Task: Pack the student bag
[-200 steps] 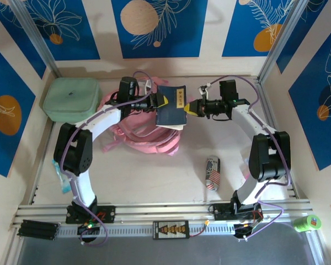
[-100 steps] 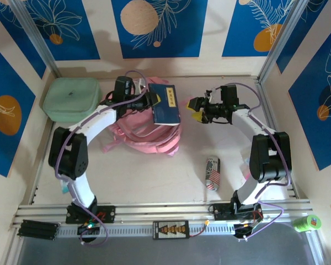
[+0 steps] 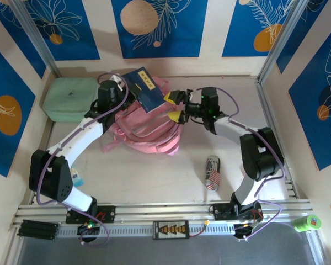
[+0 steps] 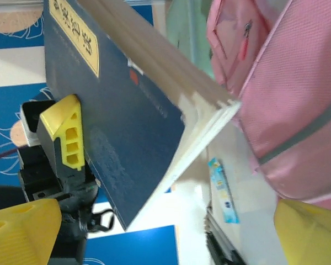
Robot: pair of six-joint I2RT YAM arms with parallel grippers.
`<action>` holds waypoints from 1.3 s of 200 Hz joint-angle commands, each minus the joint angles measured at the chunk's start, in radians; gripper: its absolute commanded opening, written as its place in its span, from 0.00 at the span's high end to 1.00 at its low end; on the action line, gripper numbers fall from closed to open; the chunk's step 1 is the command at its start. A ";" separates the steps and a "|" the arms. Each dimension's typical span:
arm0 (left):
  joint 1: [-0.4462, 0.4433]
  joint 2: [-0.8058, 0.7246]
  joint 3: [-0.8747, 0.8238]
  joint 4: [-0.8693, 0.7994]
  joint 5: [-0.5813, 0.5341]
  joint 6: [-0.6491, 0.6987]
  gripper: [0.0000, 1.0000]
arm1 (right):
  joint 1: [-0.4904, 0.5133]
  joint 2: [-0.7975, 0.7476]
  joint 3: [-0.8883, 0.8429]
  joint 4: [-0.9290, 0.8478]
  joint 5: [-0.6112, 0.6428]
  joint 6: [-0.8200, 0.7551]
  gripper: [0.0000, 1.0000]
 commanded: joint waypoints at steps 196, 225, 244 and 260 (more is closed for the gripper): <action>0.006 -0.073 -0.141 0.171 -0.137 -0.159 1.00 | 0.166 0.147 0.021 0.449 0.338 0.282 0.60; 0.006 -0.074 -0.149 0.161 -0.121 -0.172 1.00 | 0.167 0.165 0.040 0.508 0.322 0.281 0.66; 0.006 -0.072 -0.159 0.162 -0.104 -0.183 1.00 | 0.168 0.174 0.055 0.515 0.309 0.281 0.66; 0.006 -0.073 -0.172 0.164 -0.100 -0.192 1.00 | 0.168 0.180 0.067 0.512 0.298 0.273 0.68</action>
